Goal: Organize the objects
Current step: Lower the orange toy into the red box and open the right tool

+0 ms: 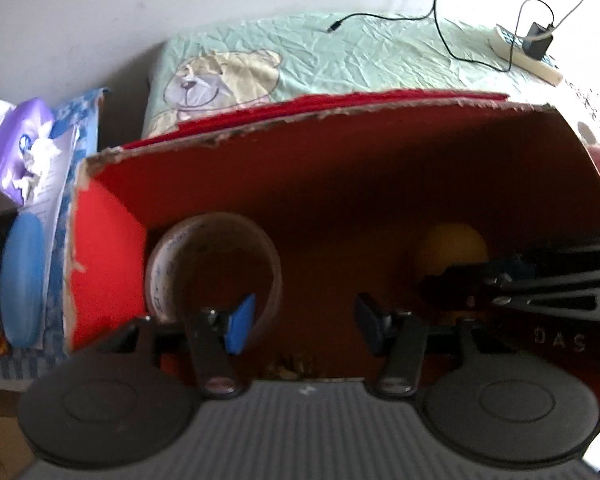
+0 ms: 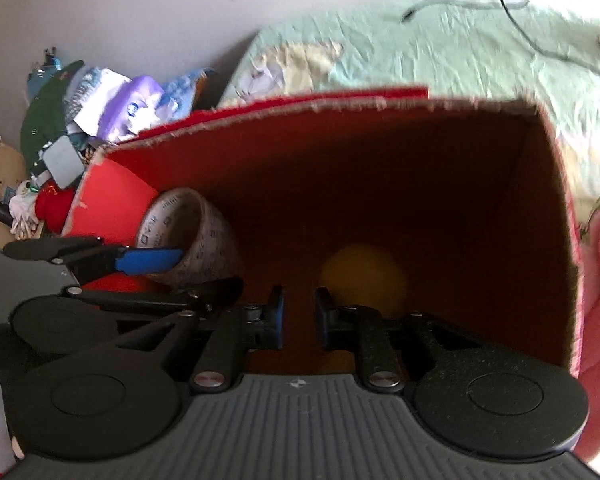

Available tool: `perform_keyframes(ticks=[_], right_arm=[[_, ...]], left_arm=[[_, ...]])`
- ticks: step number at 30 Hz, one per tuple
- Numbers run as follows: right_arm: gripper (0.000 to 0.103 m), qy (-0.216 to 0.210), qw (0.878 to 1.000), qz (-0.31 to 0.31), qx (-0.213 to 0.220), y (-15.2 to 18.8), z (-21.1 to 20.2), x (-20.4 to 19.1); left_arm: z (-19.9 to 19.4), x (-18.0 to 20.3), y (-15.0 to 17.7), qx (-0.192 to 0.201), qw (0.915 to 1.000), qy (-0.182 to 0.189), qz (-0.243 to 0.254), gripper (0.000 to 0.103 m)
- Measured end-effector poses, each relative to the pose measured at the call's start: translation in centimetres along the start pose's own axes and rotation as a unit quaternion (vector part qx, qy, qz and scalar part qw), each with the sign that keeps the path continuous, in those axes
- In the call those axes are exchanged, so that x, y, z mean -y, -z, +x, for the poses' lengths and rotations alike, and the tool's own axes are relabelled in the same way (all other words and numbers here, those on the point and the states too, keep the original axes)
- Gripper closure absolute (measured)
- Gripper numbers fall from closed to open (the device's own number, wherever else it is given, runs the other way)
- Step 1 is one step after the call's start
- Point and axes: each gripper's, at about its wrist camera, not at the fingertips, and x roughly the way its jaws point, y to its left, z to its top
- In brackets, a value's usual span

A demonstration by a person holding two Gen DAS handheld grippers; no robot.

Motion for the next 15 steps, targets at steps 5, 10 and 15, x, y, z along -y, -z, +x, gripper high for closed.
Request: perform_keyframes(ticks=[5, 10, 15], right_arm=[[0.082, 0.018, 0.998, 0.048, -0.036, -0.2, 0.9, 0.9], [0.069, 0.064, 0.995, 0.064, -0.039, 0.4, 1.0, 0.8], [0.065, 0.098, 0.993, 0.066, -0.009, 0.8, 0.4, 0.4]], left_arm=[[0.2, 0.8, 0.1, -0.005, 0.9996, -0.019, 0.020, 0.046], [0.4, 1.9, 0.3, 0.003, 0.9972, -0.054, 0.051, 0.045], [0.4, 1.6, 0.2, 0.002, 0.9976, -0.051, 0.047, 0.043]])
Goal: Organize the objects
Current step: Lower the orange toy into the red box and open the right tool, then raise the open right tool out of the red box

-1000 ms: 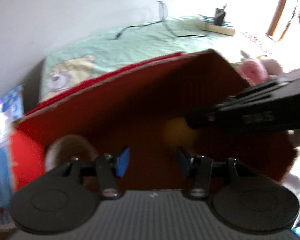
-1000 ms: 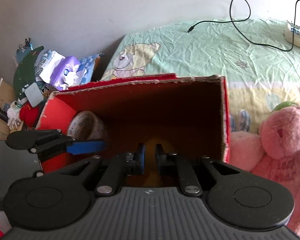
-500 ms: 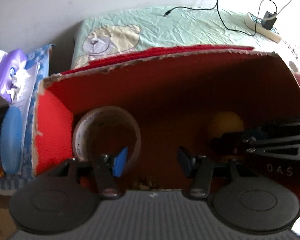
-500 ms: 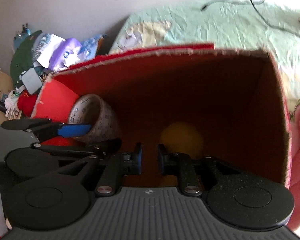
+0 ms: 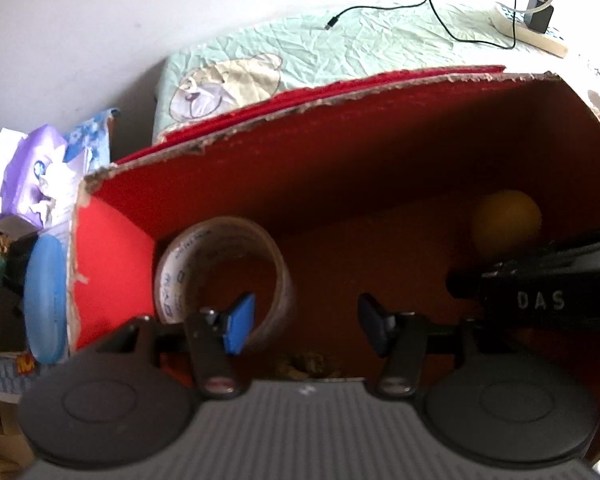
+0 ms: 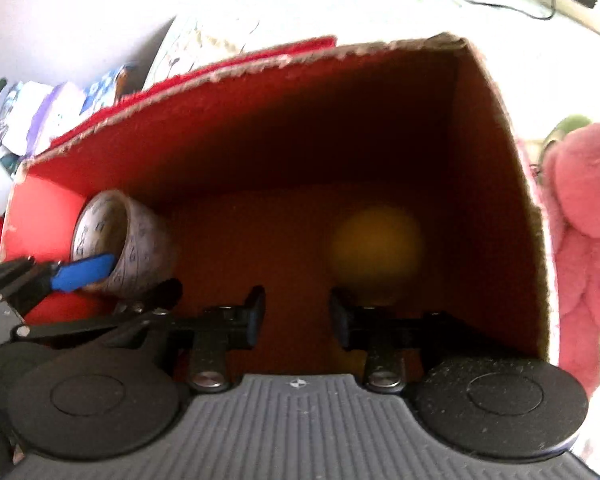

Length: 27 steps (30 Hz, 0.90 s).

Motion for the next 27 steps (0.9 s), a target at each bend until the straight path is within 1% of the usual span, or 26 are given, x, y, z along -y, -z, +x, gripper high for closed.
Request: perform_keyframes(ticks=[4, 8, 13, 18, 21, 23, 24, 27], right_arm=[[0.065, 0.022, 0.999, -0.004, 0.025, 0.5, -0.6, -0.4], [0.064, 0.024, 0.999, -0.009, 0.022, 0.6, -0.5, -0.5], [0.063, 0.017, 0.999, -0.010, 0.025, 0.2, -0.7, 0.3], [0.060, -0.002, 1.000, -0.015, 0.022, 0.7, -0.7, 0.4], [0.060, 0.014, 0.999, -0.033, 0.034, 1.0, -0.7, -0.3], [0.060, 0.006, 0.999, -0.027, 0.039, 0.9, -0.9, 0.1], [0.060, 0.003, 0.999, -0.025, 0.041, 1.0, -0.9, 0.1], [0.060, -0.010, 0.999, -0.020, 0.048, 0.8, -1.2, 0.3]], left_arm=[[-0.2, 0.1, 0.1, 0.006, 1.0000, -0.007, 0.003, 0.043], [-0.2, 0.0, 0.0, 0.008, 0.9999, -0.008, 0.004, 0.043], [-0.2, 0.0, 0.0, 0.005, 1.0000, -0.007, 0.002, 0.043], [-0.3, 0.1, 0.1, -0.001, 1.0000, -0.008, -0.002, 0.043], [-0.1, 0.1, -0.2, -0.002, 0.9999, -0.010, 0.000, 0.043], [-0.3, 0.2, 0.1, 0.004, 0.9999, -0.012, 0.002, 0.044], [-0.3, 0.6, -0.4, 0.006, 0.9999, -0.015, 0.005, 0.044], [-0.3, 0.7, -0.4, 0.009, 0.9997, -0.020, 0.007, 0.044]])
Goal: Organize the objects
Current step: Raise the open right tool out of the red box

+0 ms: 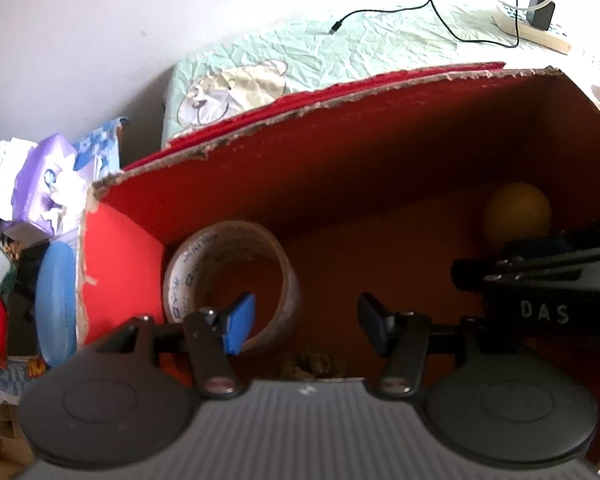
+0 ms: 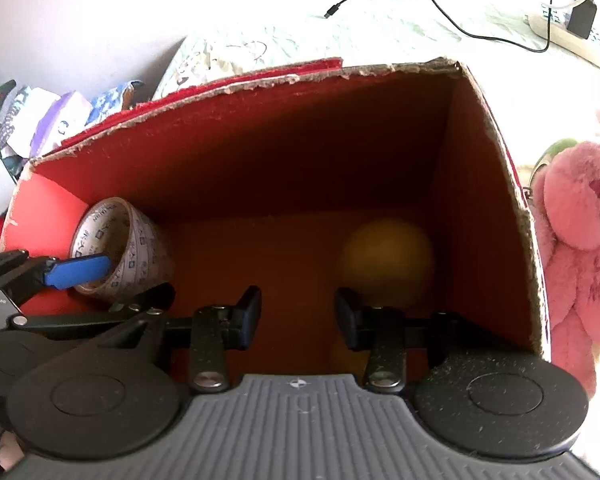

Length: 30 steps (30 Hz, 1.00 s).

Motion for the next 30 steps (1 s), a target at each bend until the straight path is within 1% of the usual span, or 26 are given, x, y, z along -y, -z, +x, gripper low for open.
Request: perform_keyframes(ticks=[1, 4, 8, 11, 13, 17, 19, 20, 22, 23, 24, 25, 26, 27, 30], right_arm=[[0.060, -0.009, 1.000, 0.005, 0.005, 0.0, -0.2, 0.2], [0.066, -0.021, 0.999, 0.019, 0.033, 0.2, -1.0, 0.6], [0.066, -0.046, 0.995, 0.043, 0.078, 0.7, -3.4, 1.5], [0.066, -0.064, 0.992, 0.037, 0.106, 1.4, -5.1, 1.7], [0.066, -0.071, 0.989, 0.031, 0.128, 2.0, -5.8, 1.8], [0.066, -0.081, 0.980, 0.014, 0.179, 3.2, -7.1, 2.0], [0.066, -0.082, 0.976, 0.009, 0.202, 4.1, -7.9, 2.4], [0.066, -0.083, 0.974, 0.009, 0.210, 4.4, -7.6, 2.1], [0.064, -0.089, 0.971, 0.013, 0.222, 5.0, -8.1, 2.7], [0.060, -0.097, 0.969, 0.017, 0.228, 5.4, -8.6, 3.2], [0.058, -0.101, 0.967, 0.021, 0.231, 5.8, -8.9, 3.5], [0.057, -0.105, 0.966, 0.024, 0.233, 6.1, -9.2, 3.8], [0.057, -0.112, 0.965, 0.027, 0.234, 6.5, -9.5, 4.1], [0.058, -0.118, 0.965, 0.030, 0.234, 6.7, -9.7, 4.4], [0.058, -0.144, 0.962, 0.038, 0.231, 7.6, -10.5, 5.1]], left_arm=[[0.0, 0.0, 0.0, 0.001, 1.0000, 0.000, 0.000, 0.043], [-0.3, 0.2, 0.1, 0.007, 0.9999, -0.005, 0.007, 0.043], [-0.7, 0.4, 0.3, 0.021, 0.9997, -0.011, 0.009, 0.043], [-1.0, 0.3, 0.4, 0.031, 0.9994, -0.010, 0.005, 0.043], [-1.7, 0.0, 0.7, 0.055, 0.9985, 0.000, 0.001, 0.042], [-3.9, -0.1, 1.5, 0.100, 0.9949, -0.006, -0.009, 0.042], [-5.3, 0.0, 1.8, 0.120, 0.9927, -0.001, -0.017, 0.042], [-6.0, 0.2, 2.0, 0.130, 0.9912, 0.001, -0.021, 0.042], [-7.2, 0.3, 2.3, 0.142, 0.9896, 0.000, -0.025, 0.042], [-8.1, -0.1, 2.6, 0.149, 0.9885, 0.001, -0.028, 0.042], [-8.6, 0.1, 2.8, 0.153, 0.9877, 0.003, -0.032, 0.042], [-9.7, -0.5, 3.6, 0.157, 0.9870, 0.004, -0.036, 0.042], [-10.5, -0.7, 4.2, 0.160, 0.9863, 0.007, -0.042, 0.041], [-9.9, -0.7, 3.8, 0.161, 0.9858, 0.010, -0.047, 0.041], [-11.4, -1.3, 5.5, 0.159, 0.9847, 0.021, -0.066, 0.038]])
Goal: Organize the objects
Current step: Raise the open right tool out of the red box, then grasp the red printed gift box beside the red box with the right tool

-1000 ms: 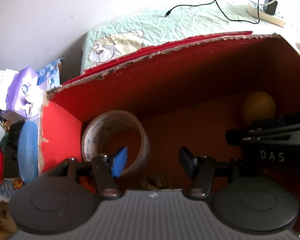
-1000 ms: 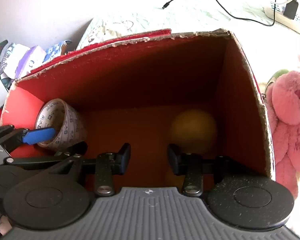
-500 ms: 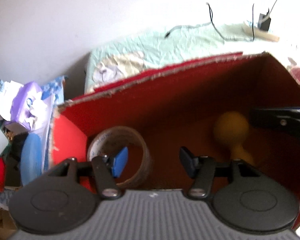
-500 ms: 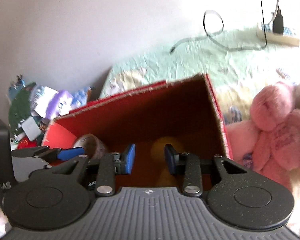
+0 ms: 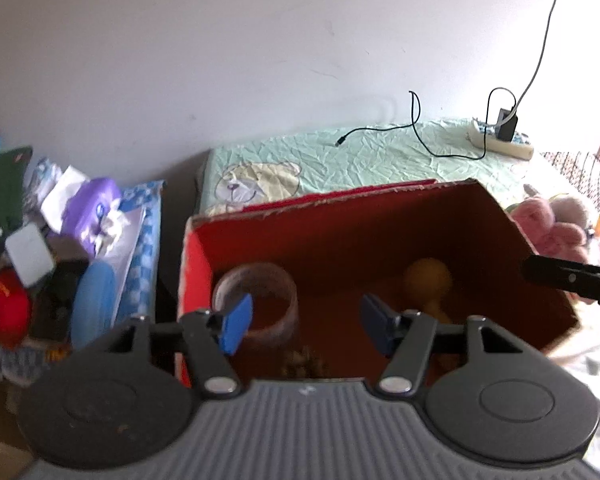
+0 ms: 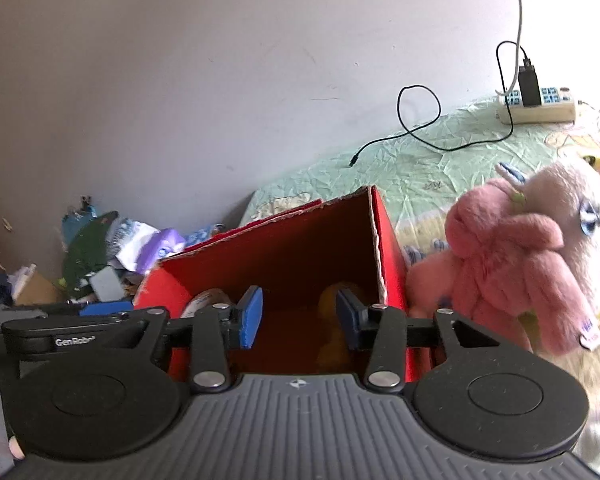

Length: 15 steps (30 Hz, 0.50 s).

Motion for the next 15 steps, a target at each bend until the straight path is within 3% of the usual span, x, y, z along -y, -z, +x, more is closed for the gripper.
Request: perform_keyframes(ticks=[5, 8, 11, 15], right_arm=[[0.059, -0.043, 0.999, 0.006, -0.010, 0.9, -1.0, -0.4], [0.059, -0.057, 0.998, 0.012, -0.024, 1.6, -1.0, -0.7], [0.061, -0.085, 0.995, 0.028, -0.042, 2.5, -0.9, -1.0], [0.061, -0.097, 0.994, 0.006, -0.054, 3.5, -1.0, -2.0]], left_arm=[[-2.0, -0.8, 2.1, -0.016, 0.9990, 0.019, -0.037, 0.035], [-2.5, -0.4, 3.3, -0.028, 0.9981, 0.026, -0.048, 0.028], [-2.6, 0.3, 4.4, -0.043, 0.9977, 0.022, -0.047, 0.028], [-3.0, 1.5, 5.5, -0.051, 0.9979, 0.015, -0.036, 0.026]])
